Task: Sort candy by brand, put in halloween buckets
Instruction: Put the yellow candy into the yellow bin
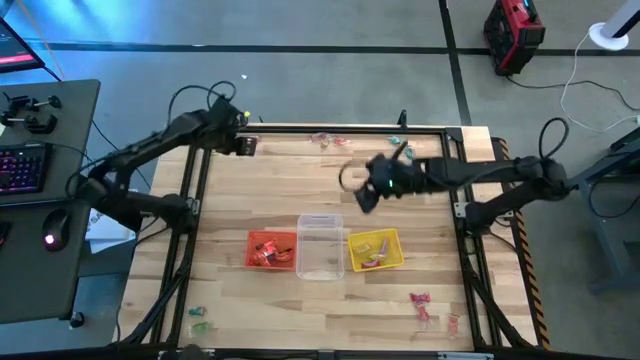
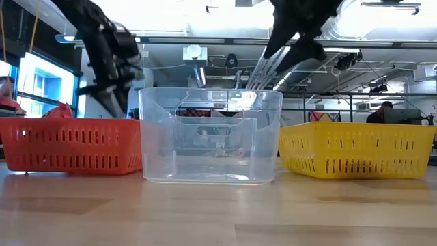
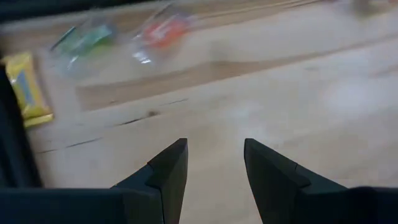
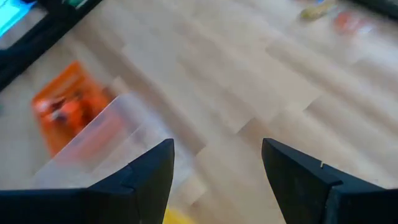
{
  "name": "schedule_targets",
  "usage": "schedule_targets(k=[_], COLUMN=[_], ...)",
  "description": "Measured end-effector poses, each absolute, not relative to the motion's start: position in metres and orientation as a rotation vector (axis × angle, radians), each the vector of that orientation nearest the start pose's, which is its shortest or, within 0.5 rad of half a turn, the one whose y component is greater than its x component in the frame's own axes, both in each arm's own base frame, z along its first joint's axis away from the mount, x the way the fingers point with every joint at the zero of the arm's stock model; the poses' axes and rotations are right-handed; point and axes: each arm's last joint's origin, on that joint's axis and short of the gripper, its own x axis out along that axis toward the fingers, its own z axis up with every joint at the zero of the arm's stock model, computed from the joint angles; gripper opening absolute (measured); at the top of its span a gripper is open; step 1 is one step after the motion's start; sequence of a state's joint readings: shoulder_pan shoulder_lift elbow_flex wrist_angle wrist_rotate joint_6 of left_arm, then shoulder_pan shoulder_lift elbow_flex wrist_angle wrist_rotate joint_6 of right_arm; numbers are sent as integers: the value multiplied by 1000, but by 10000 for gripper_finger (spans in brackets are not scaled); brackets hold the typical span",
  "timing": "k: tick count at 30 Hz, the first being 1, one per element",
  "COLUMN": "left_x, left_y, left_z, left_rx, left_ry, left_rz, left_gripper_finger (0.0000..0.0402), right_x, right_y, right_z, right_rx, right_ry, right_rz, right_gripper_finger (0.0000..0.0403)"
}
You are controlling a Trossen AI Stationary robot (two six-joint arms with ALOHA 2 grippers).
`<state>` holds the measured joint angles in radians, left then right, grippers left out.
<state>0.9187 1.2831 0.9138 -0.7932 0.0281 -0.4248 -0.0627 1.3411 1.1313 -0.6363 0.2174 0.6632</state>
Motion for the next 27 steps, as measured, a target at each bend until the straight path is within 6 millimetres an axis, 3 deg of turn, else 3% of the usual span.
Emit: schedule_targets(k=[7, 12, 15, 21, 27], left_x=[132, 137, 140, 151, 158], left_y=[211, 225, 232, 238, 223], left_z=[211, 203, 196, 180, 163], left_rx=[-953, -905, -883, -771, -684], left_ry=[932, 822, 766, 641, 603], left_rz=[1359, 1529, 1638, 1891, 2122], left_gripper_finger=[132, 59, 10, 2, 1], right_x=[269, 261, 257, 251, 251], right_y=[-86, -114, -125, -135, -135], right_z=[301, 304, 305, 305, 305], right_rx=[606, 571, 603, 658, 666], right_ry=[669, 629, 612, 595, 595], right_rz=[-470, -448, -448, -472, -472], right_gripper_finger=[236, 236, 236, 236, 236])
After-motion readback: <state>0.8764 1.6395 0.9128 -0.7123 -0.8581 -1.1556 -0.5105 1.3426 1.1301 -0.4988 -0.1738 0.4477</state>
